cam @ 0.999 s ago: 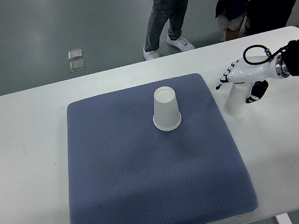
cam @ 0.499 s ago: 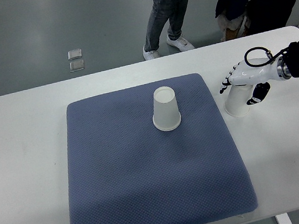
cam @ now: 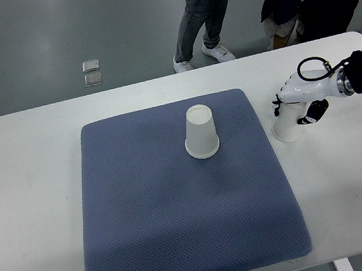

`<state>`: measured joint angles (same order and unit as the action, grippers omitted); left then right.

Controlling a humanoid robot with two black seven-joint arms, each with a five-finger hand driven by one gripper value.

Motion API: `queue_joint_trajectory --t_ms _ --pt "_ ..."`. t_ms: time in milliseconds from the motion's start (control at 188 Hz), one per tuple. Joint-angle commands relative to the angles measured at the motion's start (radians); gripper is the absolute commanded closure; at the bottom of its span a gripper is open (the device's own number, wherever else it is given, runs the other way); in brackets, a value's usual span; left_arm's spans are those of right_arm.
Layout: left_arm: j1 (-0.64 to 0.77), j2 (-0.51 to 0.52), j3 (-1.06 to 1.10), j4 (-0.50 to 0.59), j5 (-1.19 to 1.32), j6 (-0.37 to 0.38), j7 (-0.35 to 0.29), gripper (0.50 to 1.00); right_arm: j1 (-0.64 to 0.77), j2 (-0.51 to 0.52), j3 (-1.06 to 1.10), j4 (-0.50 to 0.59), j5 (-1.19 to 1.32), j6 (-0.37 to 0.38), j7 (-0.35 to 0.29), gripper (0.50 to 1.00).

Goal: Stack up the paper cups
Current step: 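Lift the cup with the right hand and carry it over the pad cup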

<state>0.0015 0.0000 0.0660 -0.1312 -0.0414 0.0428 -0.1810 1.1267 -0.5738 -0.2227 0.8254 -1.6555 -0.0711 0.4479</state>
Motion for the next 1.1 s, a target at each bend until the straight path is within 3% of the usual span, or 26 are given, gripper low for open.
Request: queue_joint_trajectory --t_ms 0,170,696,1094 --pt "0.000 0.000 0.000 -0.001 0.000 0.000 0.000 0.500 0.001 0.000 -0.003 0.001 -0.001 0.000 0.000 0.885" --pt "0.000 0.000 0.000 0.001 0.000 0.000 0.000 0.500 0.004 0.000 -0.001 0.000 -0.001 0.000 0.000 0.932" --pt "0.000 0.000 0.000 -0.001 0.000 0.000 0.000 0.500 0.122 -0.024 0.006 0.035 0.016 0.017 0.012 0.932" --pt "0.000 0.000 0.000 -0.001 0.000 0.000 0.000 0.500 0.363 -0.067 0.016 0.225 0.056 0.175 0.023 0.932"
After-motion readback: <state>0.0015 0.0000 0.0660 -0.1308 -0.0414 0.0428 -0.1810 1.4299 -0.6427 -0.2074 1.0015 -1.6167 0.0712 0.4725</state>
